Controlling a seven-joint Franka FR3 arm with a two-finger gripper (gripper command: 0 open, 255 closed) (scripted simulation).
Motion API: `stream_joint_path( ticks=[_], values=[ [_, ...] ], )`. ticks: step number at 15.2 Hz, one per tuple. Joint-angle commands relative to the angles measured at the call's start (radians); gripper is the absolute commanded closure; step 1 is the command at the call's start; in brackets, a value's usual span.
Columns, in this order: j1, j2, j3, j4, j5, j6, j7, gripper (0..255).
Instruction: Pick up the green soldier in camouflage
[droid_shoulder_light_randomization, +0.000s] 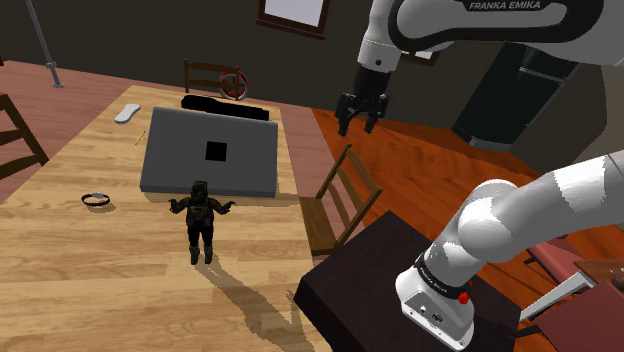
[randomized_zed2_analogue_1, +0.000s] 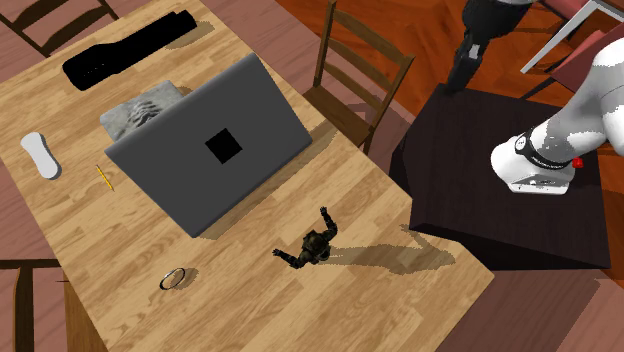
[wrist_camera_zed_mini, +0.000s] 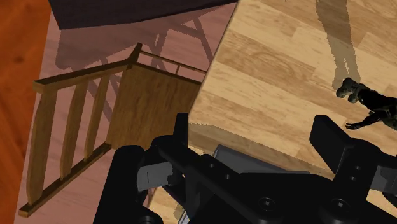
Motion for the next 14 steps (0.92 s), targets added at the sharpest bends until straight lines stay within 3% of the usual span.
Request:
stream_joint_path(
  ticks=[1, 14],
  values=[
    [0.014, 0.051, 0.026, 0.012, 0.021, 0.040, 0.031, 0],
    [0.087, 0.455, 0.173, 0.205, 0.071, 0.265, 0.221, 0]
  ],
)
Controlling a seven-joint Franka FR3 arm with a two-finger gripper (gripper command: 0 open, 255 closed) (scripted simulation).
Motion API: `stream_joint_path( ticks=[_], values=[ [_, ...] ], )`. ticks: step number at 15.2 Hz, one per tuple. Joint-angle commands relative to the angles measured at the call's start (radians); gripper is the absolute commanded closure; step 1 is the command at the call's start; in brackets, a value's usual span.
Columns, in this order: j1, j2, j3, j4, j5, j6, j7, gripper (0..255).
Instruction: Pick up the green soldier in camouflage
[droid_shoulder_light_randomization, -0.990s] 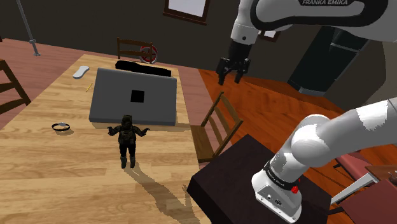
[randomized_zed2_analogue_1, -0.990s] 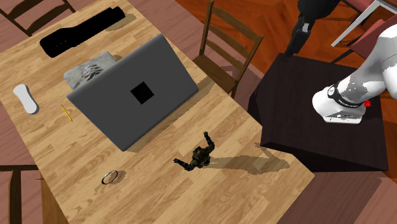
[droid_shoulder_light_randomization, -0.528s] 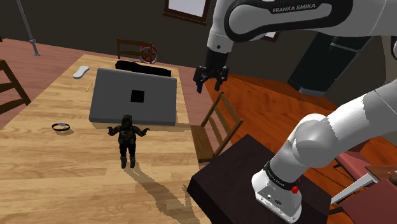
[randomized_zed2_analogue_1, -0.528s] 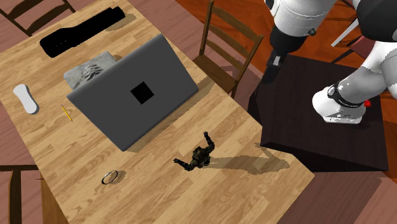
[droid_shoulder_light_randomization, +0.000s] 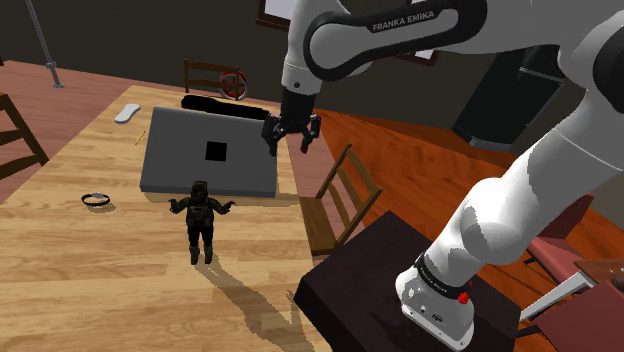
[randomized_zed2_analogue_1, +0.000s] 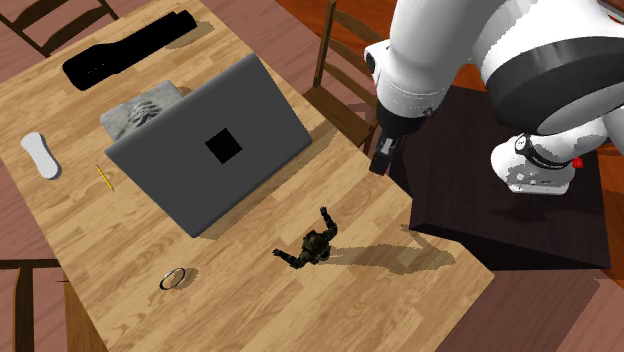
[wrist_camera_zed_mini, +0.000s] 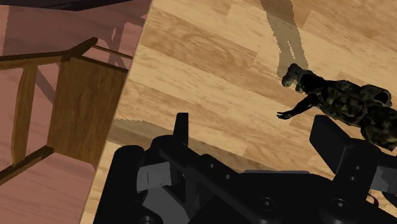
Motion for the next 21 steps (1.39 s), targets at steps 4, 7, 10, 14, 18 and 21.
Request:
stream_joint_path(
  ticks=[4, 7, 10, 14, 18, 21],
  values=[
    [0.030, 0.175, 0.044, 0.123, -0.018, 0.059, 0.080, 0],
    [0.053, 0.282, 0.061, 0.210, -0.039, 0.082, 0.127, 0],
    [0.081, 0.391, 0.072, 0.309, -0.064, 0.094, 0.171, 0],
    [0.125, 0.540, 0.077, 0.462, -0.098, 0.094, 0.225, 0],
    [0.158, 0.641, 0.075, 0.566, -0.120, 0.094, 0.253, 0],
    [0.160, 0.659, 0.072, 0.551, -0.124, 0.126, 0.253, 0]
  ],
)
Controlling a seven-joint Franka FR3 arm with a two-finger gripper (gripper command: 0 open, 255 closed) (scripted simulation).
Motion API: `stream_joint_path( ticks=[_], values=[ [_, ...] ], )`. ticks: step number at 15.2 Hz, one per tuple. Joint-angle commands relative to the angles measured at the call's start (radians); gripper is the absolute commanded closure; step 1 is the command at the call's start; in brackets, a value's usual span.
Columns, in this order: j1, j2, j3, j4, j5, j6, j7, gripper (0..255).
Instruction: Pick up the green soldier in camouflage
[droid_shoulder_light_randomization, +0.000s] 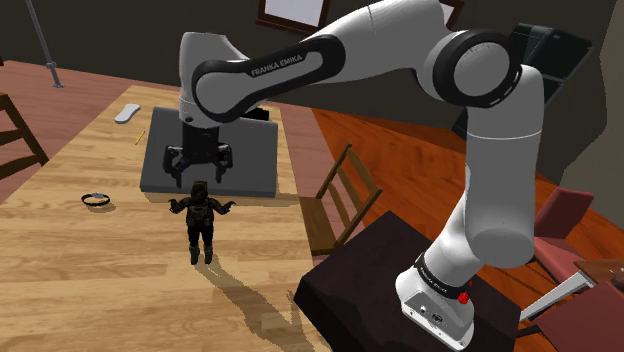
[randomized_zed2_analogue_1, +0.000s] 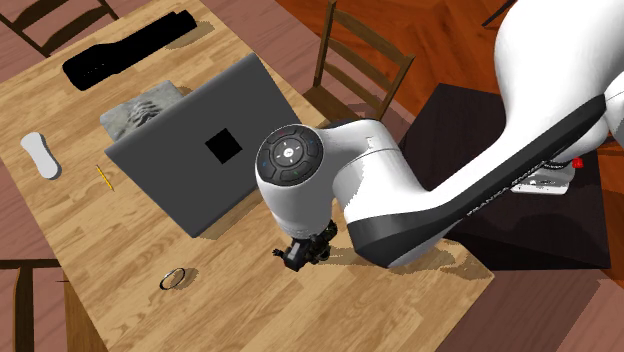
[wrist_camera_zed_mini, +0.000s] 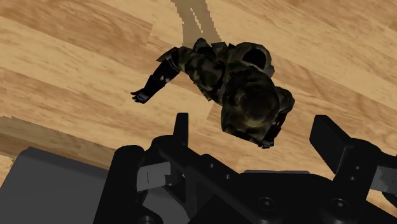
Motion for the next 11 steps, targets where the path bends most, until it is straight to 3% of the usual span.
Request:
stream_joint_path(
  ticks=[1, 5, 6, 11],
  values=[
    [0.003, 0.017, -0.002, -0.002, -0.004, 0.019, 0.001, 0],
    [0.005, 0.034, -0.005, -0.013, -0.008, 0.046, 0.001, 0],
    [0.005, 0.034, -0.005, -0.012, -0.008, 0.046, 0.001, 255],
    [0.005, 0.032, -0.005, -0.014, -0.008, 0.046, 0.001, 255]
  ],
)
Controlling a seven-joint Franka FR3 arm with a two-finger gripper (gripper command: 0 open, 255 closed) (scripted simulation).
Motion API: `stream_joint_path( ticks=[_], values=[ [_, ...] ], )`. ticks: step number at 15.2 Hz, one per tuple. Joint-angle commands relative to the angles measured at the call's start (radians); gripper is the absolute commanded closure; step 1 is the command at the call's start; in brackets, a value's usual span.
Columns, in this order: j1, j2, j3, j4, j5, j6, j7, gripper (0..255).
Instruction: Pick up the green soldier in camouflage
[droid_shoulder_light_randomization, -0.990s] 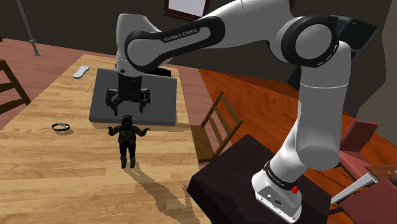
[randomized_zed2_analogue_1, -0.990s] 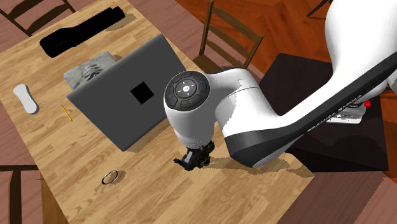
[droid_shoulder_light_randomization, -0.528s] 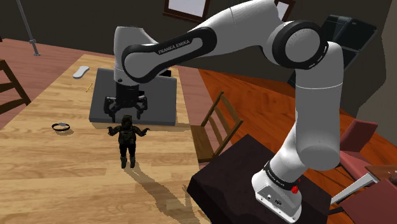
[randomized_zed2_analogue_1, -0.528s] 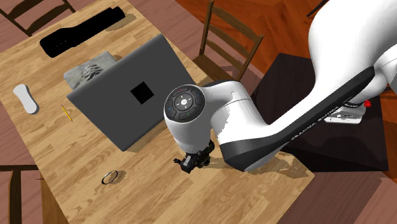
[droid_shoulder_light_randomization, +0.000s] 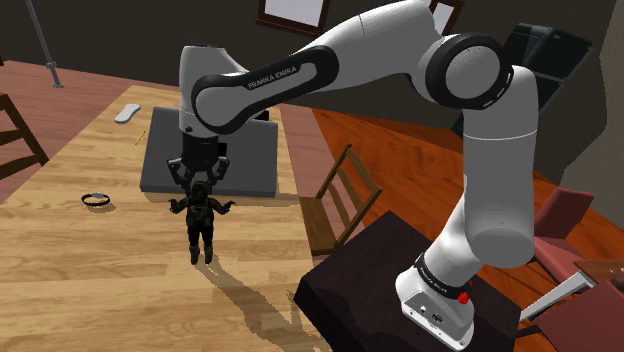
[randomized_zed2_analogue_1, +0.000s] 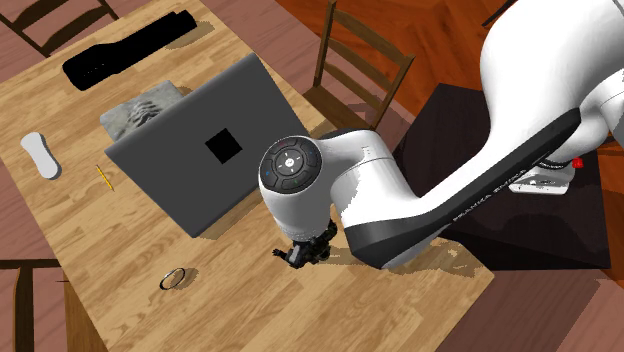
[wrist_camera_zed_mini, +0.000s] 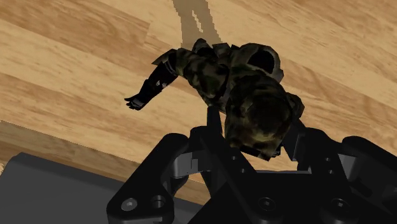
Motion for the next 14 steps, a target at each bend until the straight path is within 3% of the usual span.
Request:
stream_joint_path(
  ticks=[1, 14],
  values=[
    [0.000, 0.001, 0.000, 0.000, 0.000, 0.000, 0.000, 255],
    [-0.006, -0.059, 0.009, 0.049, 0.014, -0.107, 0.002, 255]
  ],
)
